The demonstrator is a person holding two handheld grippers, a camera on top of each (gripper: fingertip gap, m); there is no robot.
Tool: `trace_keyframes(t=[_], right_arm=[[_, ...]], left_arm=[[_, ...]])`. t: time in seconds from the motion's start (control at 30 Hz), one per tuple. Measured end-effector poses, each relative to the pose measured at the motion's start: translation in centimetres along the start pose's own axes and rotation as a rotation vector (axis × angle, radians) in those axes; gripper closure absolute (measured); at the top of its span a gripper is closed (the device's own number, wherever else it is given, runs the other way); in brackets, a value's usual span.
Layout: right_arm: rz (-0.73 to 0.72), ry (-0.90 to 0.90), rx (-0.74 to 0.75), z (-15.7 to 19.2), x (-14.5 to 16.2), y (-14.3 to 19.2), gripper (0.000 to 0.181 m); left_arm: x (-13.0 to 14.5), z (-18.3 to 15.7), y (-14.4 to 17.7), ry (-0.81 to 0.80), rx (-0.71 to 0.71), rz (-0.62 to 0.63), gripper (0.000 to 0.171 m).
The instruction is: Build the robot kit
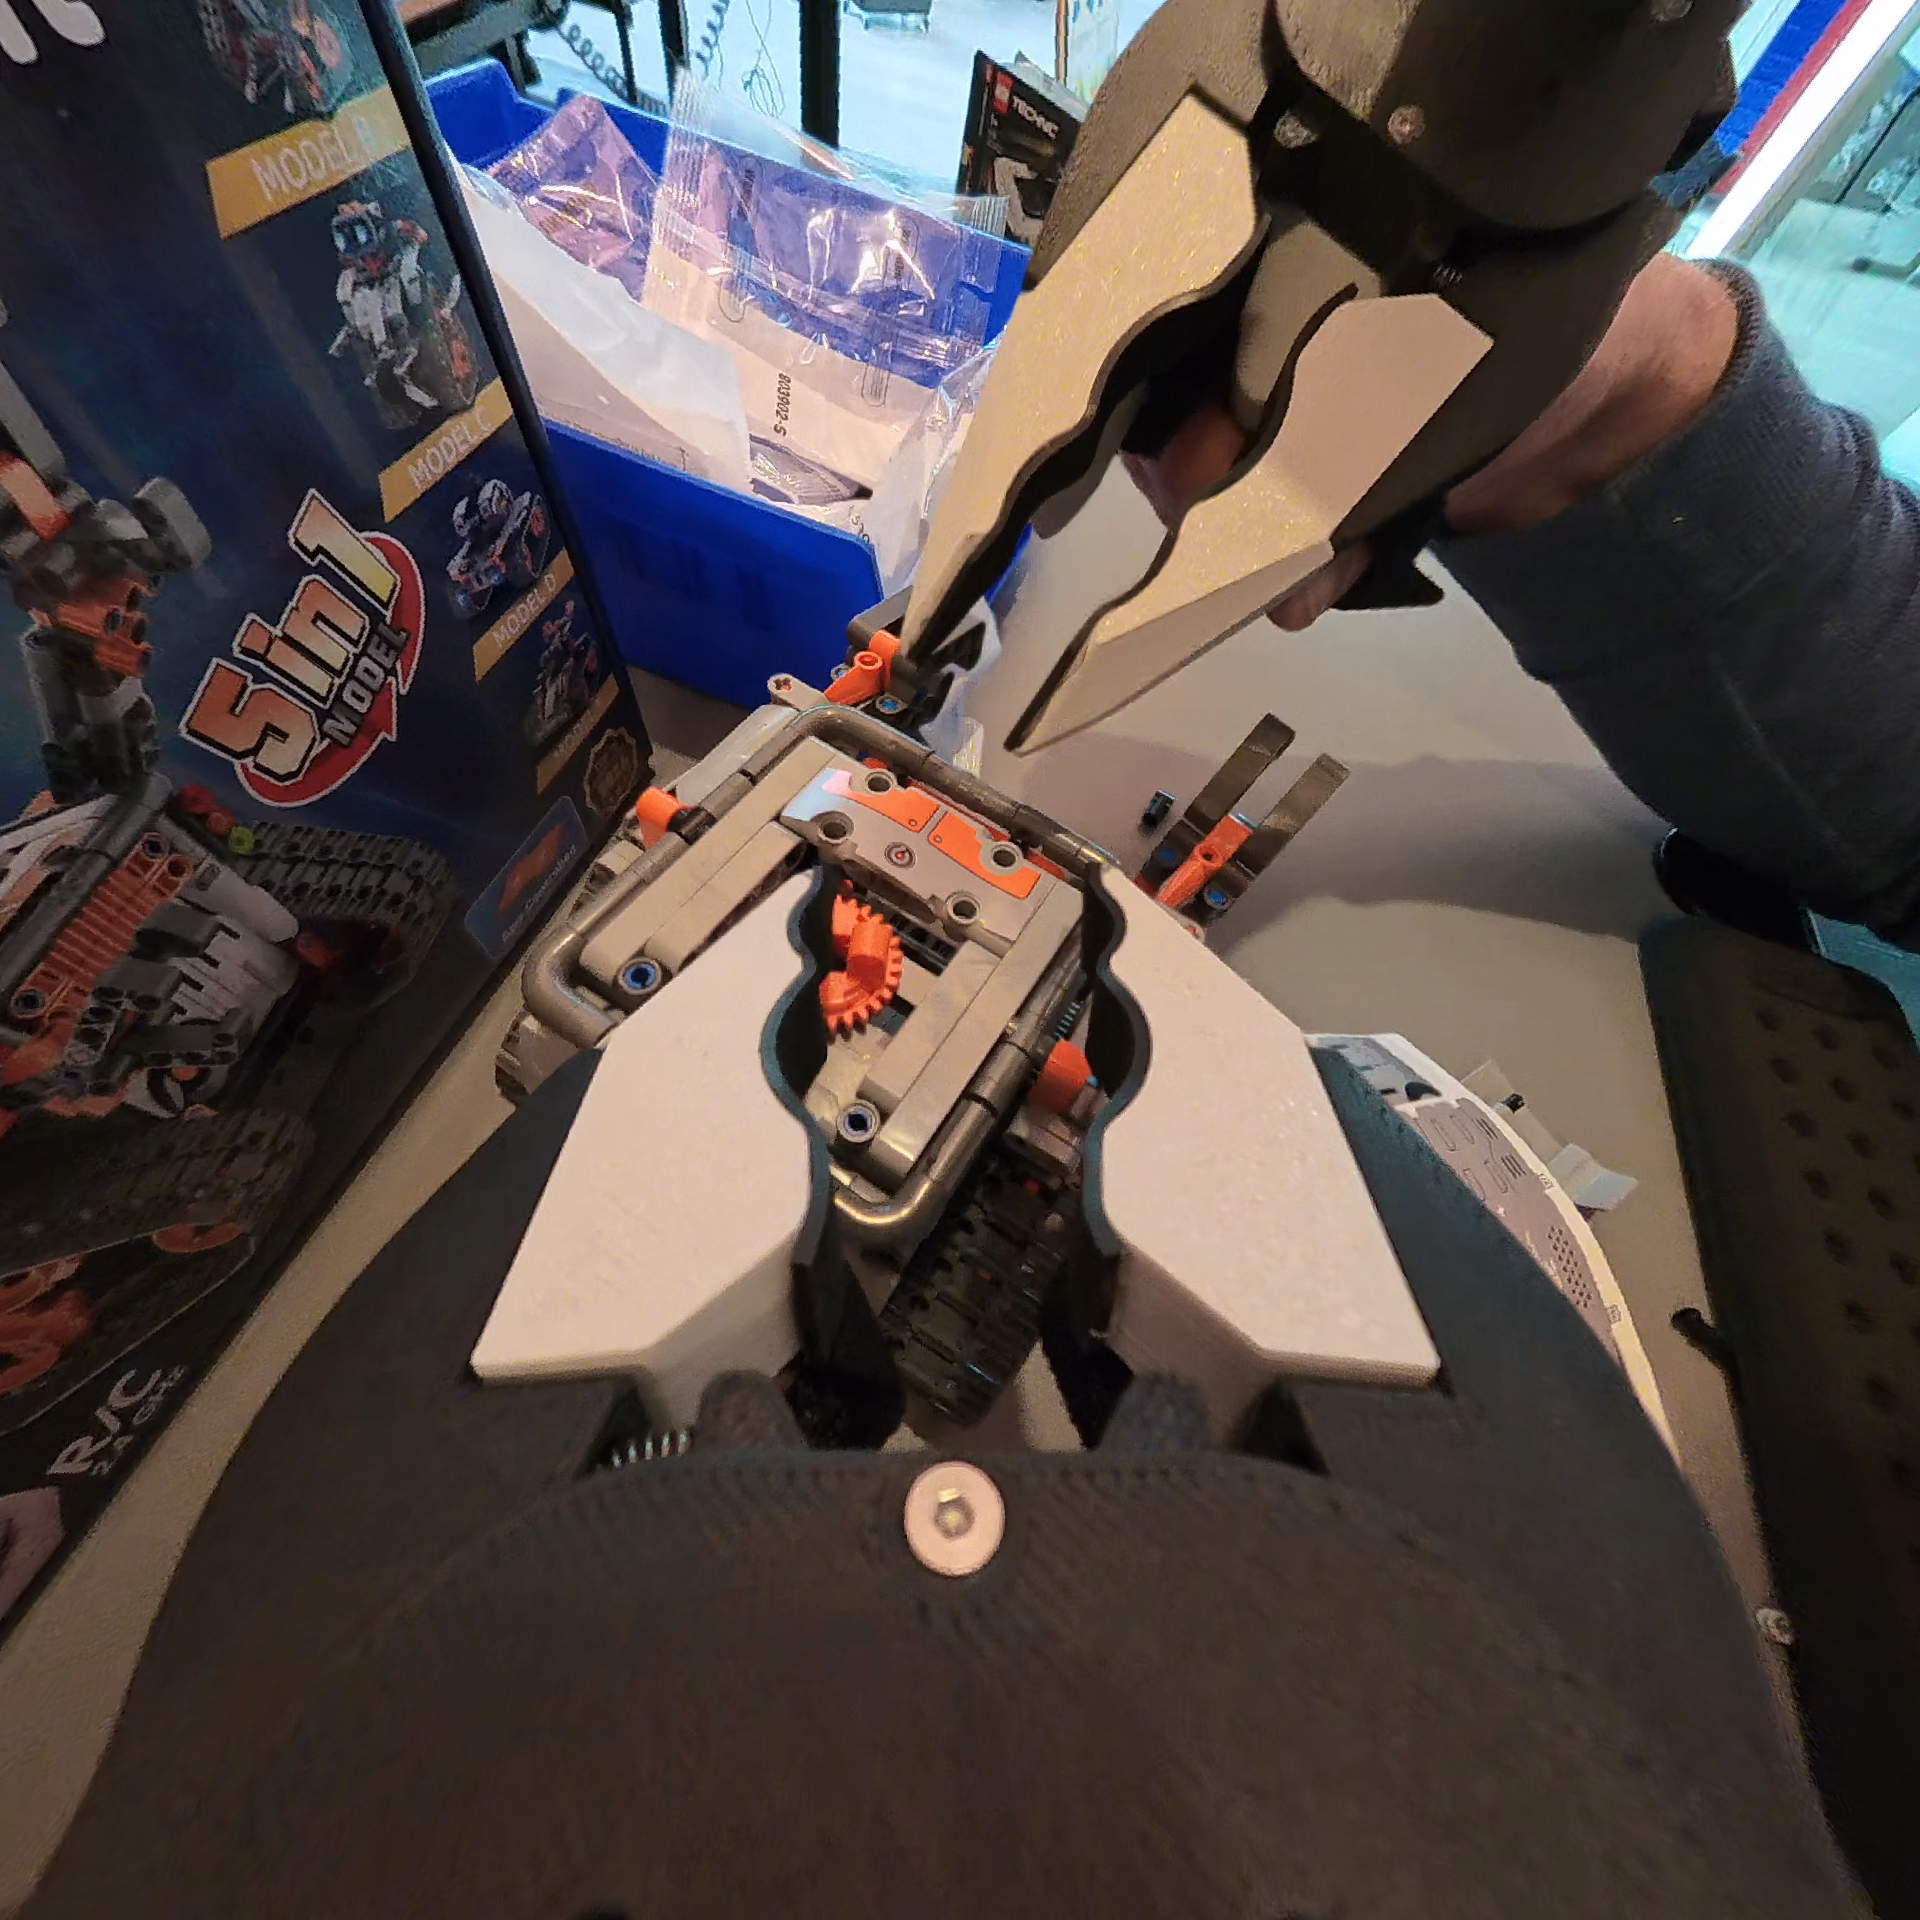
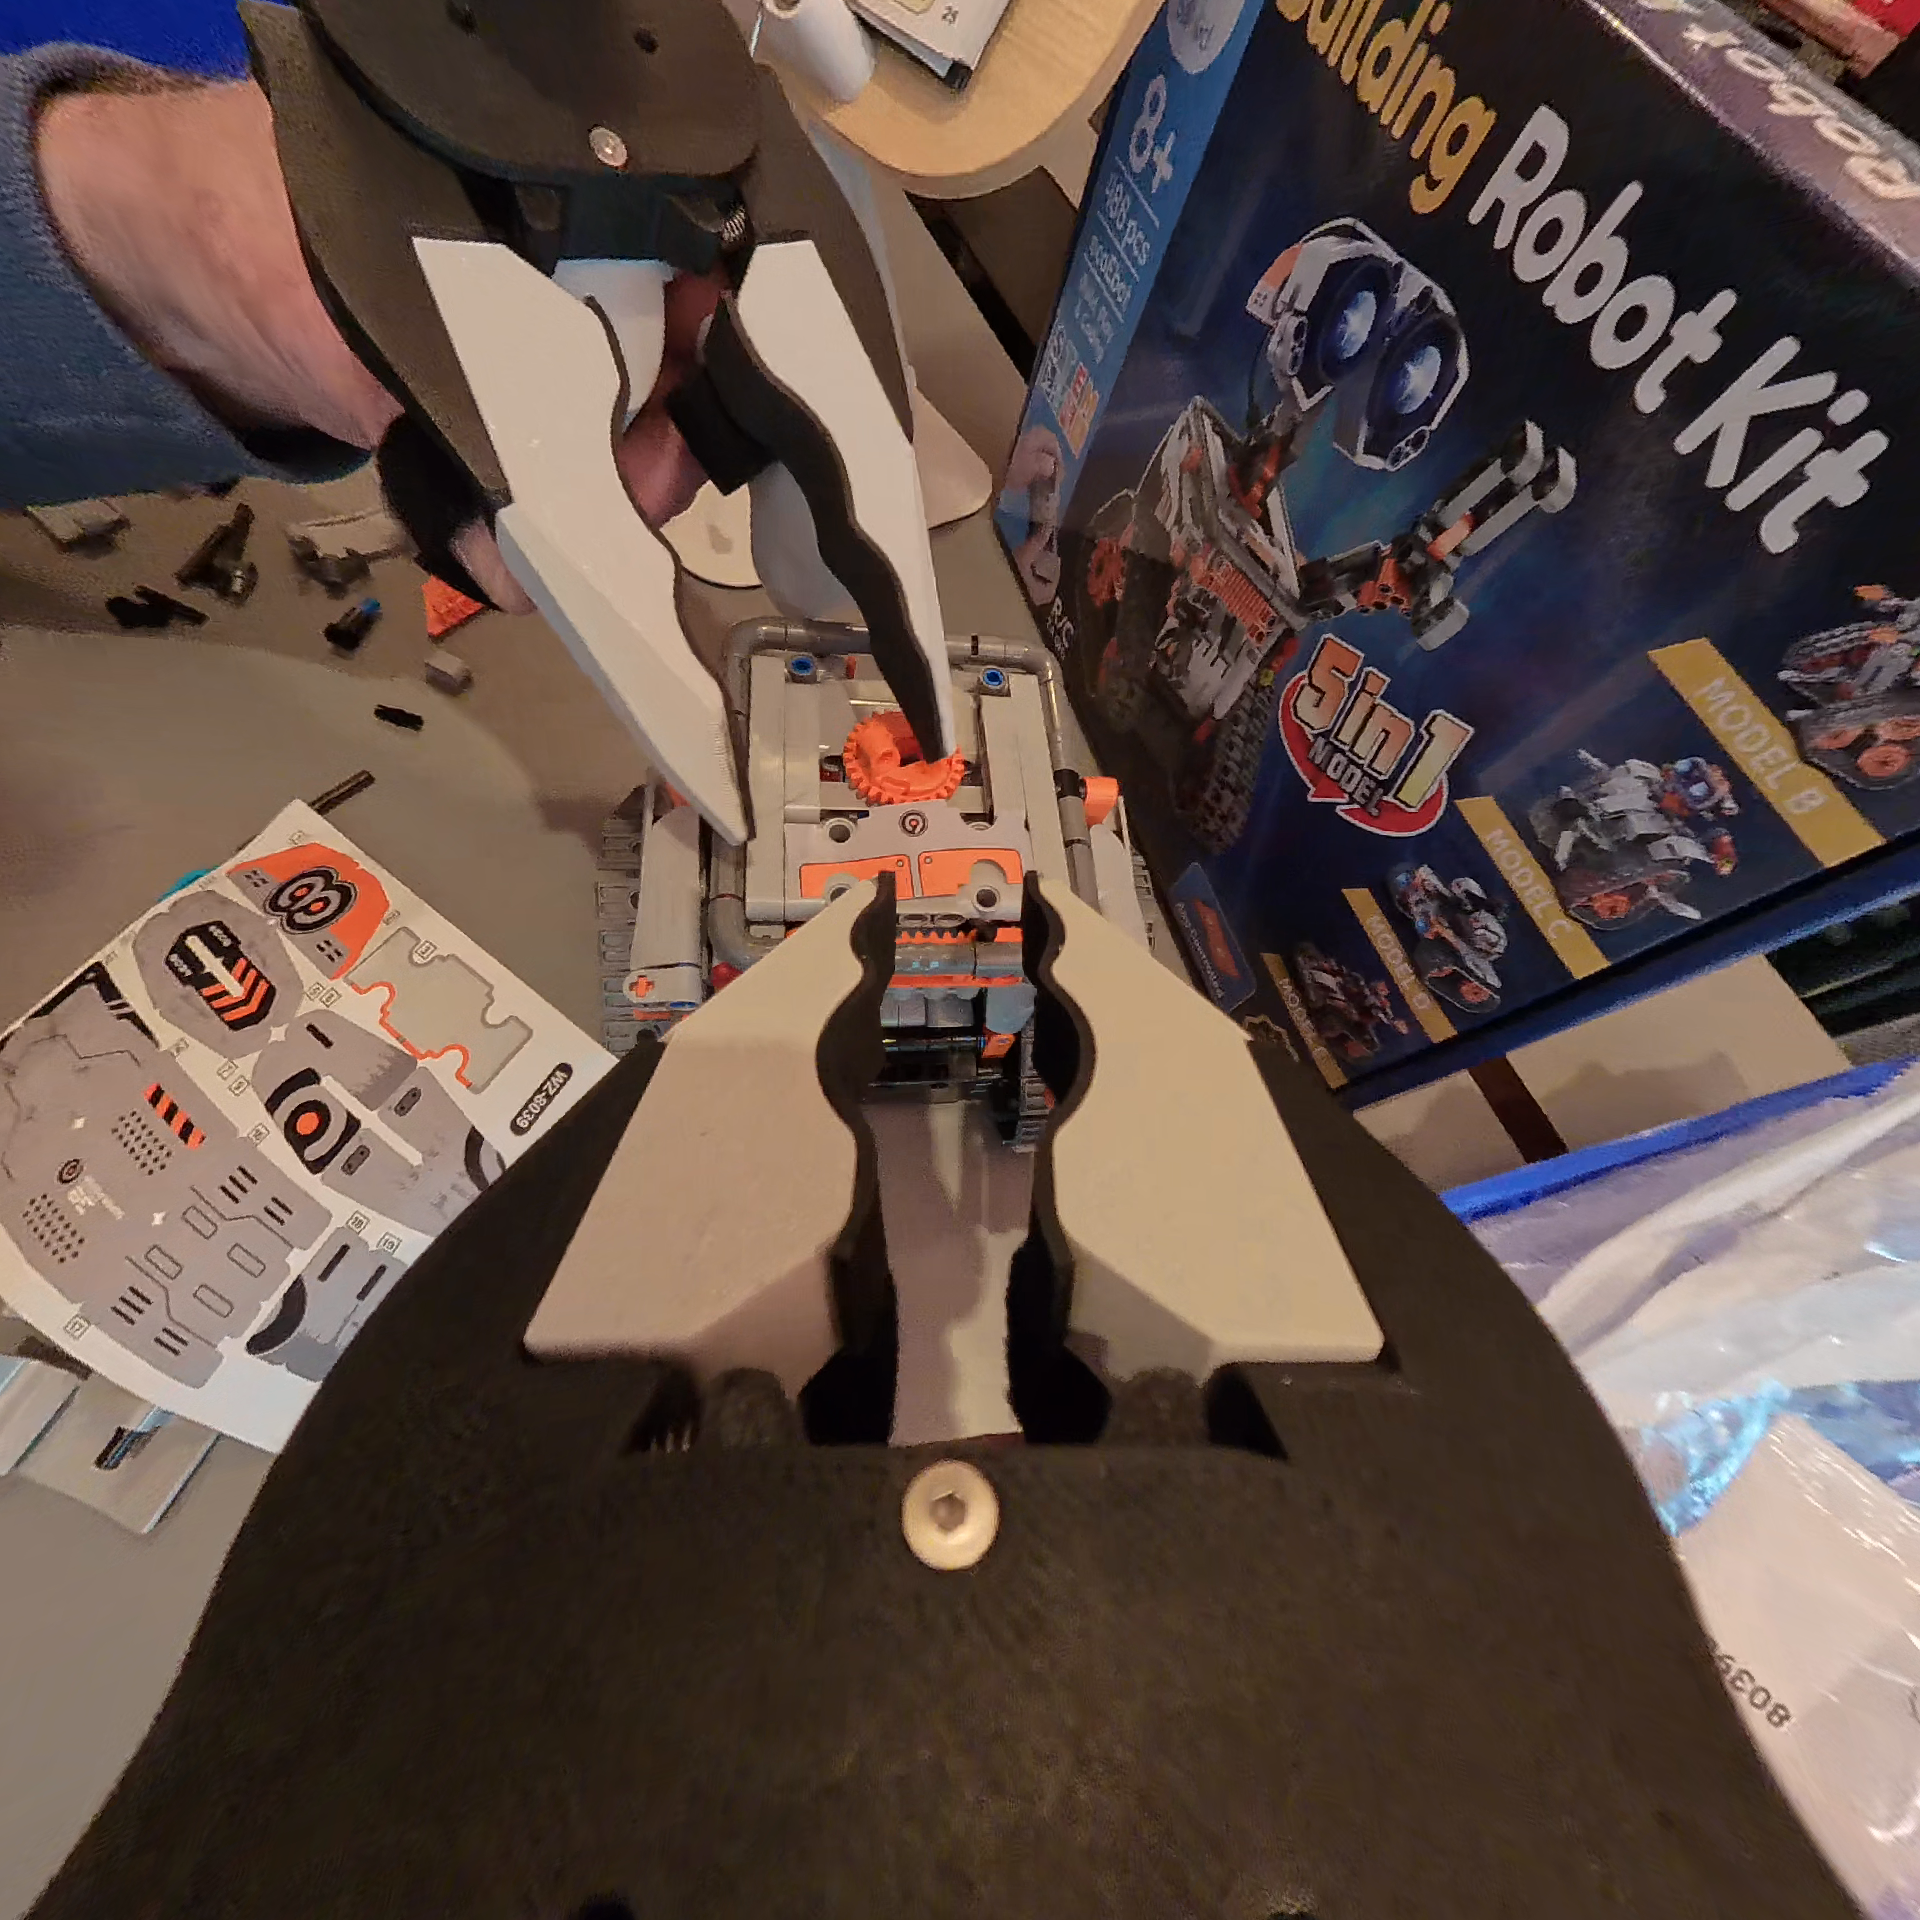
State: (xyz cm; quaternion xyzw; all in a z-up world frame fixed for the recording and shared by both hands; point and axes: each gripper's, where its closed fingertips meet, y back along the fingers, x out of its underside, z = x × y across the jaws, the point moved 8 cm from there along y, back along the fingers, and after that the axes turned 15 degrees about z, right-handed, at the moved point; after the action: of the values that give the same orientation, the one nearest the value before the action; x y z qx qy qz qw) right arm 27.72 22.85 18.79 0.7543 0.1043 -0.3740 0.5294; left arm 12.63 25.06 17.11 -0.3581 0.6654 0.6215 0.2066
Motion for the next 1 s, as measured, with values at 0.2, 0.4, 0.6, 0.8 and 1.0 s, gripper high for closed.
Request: trace_keyframes(t=[0.2, 0.4, 0.6, 0.8, 1.0], right_arm=[[-0.014, -0.029, -0.060, -0.5, 0.4, -0.7, 0.160], [-0.052, -0.056, -0.110, -0.9, 0.6, -0.8, 0.162], [-0.084, -0.098, -0.162, -1.6, 1.0, -0.9, 0.162], [-0.094, -0.113, -0.184, -1.9, 1.4, -1.0, 0.163], [-0.105, -0.133, -0.202, -2.1, 1.7, -1.1, 0.164]], left_arm=[[-0.9, 0.4, -0.2, 0.088, 0.052, 0.052, 0.117], [-1.5, 0.5, 0.4, 0.208, 0.225, 0.053, 0.126], [-2.1, 1.3, 0.4, 0.279, 0.200, 0.121, 0.131], [-2.6, 1.6, -0.8, 0.320, 0.233, 0.200, 0.139], [-2.9, 1.6, -1.1, 0.346, 0.262, 0.204, 0.149]])
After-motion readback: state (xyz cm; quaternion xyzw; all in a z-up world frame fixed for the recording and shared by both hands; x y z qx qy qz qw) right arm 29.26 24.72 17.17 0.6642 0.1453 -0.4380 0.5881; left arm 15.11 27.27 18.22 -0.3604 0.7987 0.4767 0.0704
